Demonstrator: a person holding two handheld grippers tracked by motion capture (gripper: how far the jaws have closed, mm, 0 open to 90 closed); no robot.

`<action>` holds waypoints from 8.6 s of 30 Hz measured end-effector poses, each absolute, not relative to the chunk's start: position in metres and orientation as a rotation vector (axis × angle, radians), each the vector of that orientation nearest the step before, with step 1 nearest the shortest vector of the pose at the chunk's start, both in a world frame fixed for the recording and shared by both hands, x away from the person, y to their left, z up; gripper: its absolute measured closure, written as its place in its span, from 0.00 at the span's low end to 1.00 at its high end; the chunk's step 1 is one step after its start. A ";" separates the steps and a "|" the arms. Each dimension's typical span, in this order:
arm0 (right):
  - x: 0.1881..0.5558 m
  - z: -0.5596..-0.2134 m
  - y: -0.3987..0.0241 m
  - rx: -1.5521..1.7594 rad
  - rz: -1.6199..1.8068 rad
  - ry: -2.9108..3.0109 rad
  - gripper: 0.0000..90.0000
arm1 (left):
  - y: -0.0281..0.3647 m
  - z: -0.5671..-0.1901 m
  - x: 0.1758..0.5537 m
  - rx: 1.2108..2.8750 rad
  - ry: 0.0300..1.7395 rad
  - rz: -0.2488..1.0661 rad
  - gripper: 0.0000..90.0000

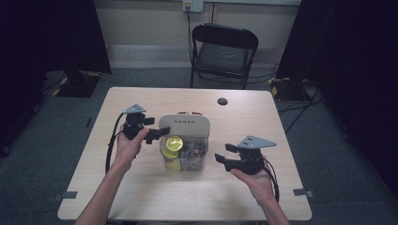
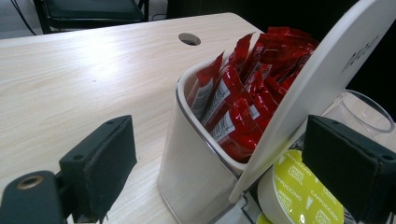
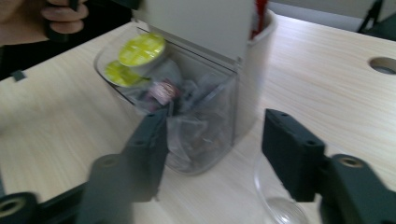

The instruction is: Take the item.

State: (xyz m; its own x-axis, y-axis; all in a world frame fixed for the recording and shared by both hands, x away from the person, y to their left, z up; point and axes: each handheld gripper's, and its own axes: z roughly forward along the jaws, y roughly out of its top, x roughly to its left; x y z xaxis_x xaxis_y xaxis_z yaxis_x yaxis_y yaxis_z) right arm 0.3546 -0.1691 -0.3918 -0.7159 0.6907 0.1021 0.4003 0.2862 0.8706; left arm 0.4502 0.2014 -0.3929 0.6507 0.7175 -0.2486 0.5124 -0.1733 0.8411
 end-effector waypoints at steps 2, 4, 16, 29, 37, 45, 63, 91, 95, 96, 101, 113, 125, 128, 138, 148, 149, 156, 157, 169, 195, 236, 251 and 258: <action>0.356 -0.389 -0.163 0.972 1.421 2.274 0.50 | 0.201 -0.393 0.450 1.833 0.977 0.245 0.11; 0.358 -0.387 -0.158 0.949 1.431 2.284 0.51 | 0.201 -0.393 0.451 1.833 0.976 0.243 0.11; 0.370 -0.380 -0.133 0.891 1.484 2.313 0.54 | 0.202 -0.393 0.450 1.826 0.978 0.240 0.11; 0.388 -0.381 -0.106 0.860 1.520 2.365 0.61 | 0.203 -0.392 0.450 1.829 0.979 0.241 0.11; 0.399 -0.392 -0.097 0.863 1.487 2.428 0.66 | 0.203 -0.393 0.451 1.826 0.977 0.239 0.11; 0.405 -0.402 -0.096 0.868 1.472 2.464 0.68 | 0.203 -0.393 0.451 1.825 0.977 0.235 0.11; 0.409 -0.412 -0.099 0.905 1.462 2.513 0.88 | 0.202 -0.394 0.451 1.831 0.976 0.232 0.11; 0.404 -0.400 -0.102 0.888 1.532 2.464 1.00 | 0.201 -0.394 0.451 1.830 0.979 0.230 0.12; 0.403 -0.398 -0.104 0.890 1.542 2.452 1.00 | 0.201 -0.394 0.451 1.829 0.976 0.232 0.12; 0.403 -0.397 -0.104 0.890 1.543 2.450 1.00 | 0.201 -0.394 0.451 1.828 0.976 0.232 0.12; 0.402 -0.393 -0.105 0.885 1.557 2.436 1.00 | 0.201 -0.394 0.450 1.832 0.980 0.234 0.12; 0.399 -0.385 -0.108 0.867 1.580 2.418 1.00 | 0.201 -0.394 0.450 1.833 0.977 0.238 0.12; 0.396 -0.378 -0.112 0.862 1.598 2.402 1.00 | 0.201 -0.395 0.451 1.827 0.968 0.230 0.12; 0.395 -0.373 -0.116 0.862 1.612 2.385 1.00 | 0.201 -0.395 0.451 1.828 0.968 0.230 0.12; 0.392 -0.366 -0.127 0.872 1.632 2.348 1.00 | 0.201 -0.395 0.451 1.832 0.970 0.229 0.13; 0.389 -0.360 -0.142 0.894 1.640 2.310 1.00 | 0.202 -0.395 0.451 1.828 0.974 0.227 0.13; 0.388 -0.360 -0.143 0.897 1.640 2.305 1.00 | 0.202 -0.395 0.451 1.828 0.975 0.227 0.13; 0.385 -0.356 -0.151 0.911 1.648 2.283 1.00 | 0.202 -0.395 0.451 1.826 0.975 0.228 0.13; 0.385 -0.356 -0.153 0.914 1.646 2.280 1.00 | 0.202 -0.395 0.450 1.827 0.976 0.228 0.13; 0.379 -0.354 -0.179 0.959 1.611 2.232 1.00 | 0.204 -0.394 0.450 1.831 0.979 0.231 0.13; 0.384 -0.376 -0.217 1.093 1.515 2.172 1.00 | 0.203 -0.395 0.450 1.833 0.979 0.226 0.13; 0.395 -0.403 -0.217 1.166 1.403 2.218 0.71 | 0.203 -0.395 0.450 1.832 0.976 0.227 0.13; 0.389 -0.399 -0.228 1.206 1.409 2.167 0.54 | 0.204 -0.393 0.449 1.829 0.981 0.227 0.16; 0.380 -0.405 -0.238 1.230 1.382 2.158 0.54 | 0.205 -0.392 0.448 1.826 0.980 0.225 0.17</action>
State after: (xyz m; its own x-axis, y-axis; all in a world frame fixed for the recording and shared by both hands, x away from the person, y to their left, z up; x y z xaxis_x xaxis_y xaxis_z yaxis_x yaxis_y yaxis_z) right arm 0.3804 -0.2383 -0.4055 -0.5894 0.7857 0.1877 0.4989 0.1714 0.8495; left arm 0.4483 0.2047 -0.3922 0.6531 0.7081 -0.2684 0.5201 -0.1617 0.8387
